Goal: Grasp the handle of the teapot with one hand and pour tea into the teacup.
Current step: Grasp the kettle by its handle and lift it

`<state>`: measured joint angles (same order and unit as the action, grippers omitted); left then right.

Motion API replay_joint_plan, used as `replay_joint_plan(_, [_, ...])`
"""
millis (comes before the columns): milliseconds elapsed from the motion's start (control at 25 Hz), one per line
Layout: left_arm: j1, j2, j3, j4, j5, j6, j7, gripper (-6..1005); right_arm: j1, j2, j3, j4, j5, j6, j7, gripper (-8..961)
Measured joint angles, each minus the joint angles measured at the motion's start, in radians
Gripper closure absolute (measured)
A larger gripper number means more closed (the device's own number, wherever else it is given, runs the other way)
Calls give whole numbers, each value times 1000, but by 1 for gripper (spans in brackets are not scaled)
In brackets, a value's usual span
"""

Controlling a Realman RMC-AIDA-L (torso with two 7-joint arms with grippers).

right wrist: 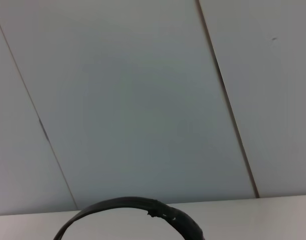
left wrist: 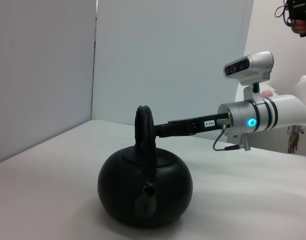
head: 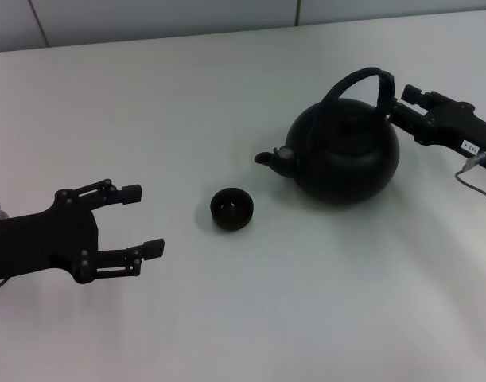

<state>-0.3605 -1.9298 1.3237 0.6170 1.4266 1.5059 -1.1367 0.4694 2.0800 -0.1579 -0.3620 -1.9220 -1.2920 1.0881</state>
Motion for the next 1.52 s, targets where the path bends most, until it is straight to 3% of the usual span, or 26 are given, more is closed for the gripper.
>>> replay_joint_plan(120, [0,-1,0,-1,0,-1,1,128,0,0,0,0,0,-2,-1,408])
replay_joint_plan(720, [0,-8,0,-2,0,-9,6,129,8,-2,0,-9,0,-7,-24,745])
replay_joint_plan(1000, [0,-9,0,0,0,-16,6,128,8,-2,-1,-9,0,-7,-31,810])
replay_joint_plan(1520, [1,-13,1,-2,0,-28,6,129,5,-6,-11,-55,0,-22,-24,820])
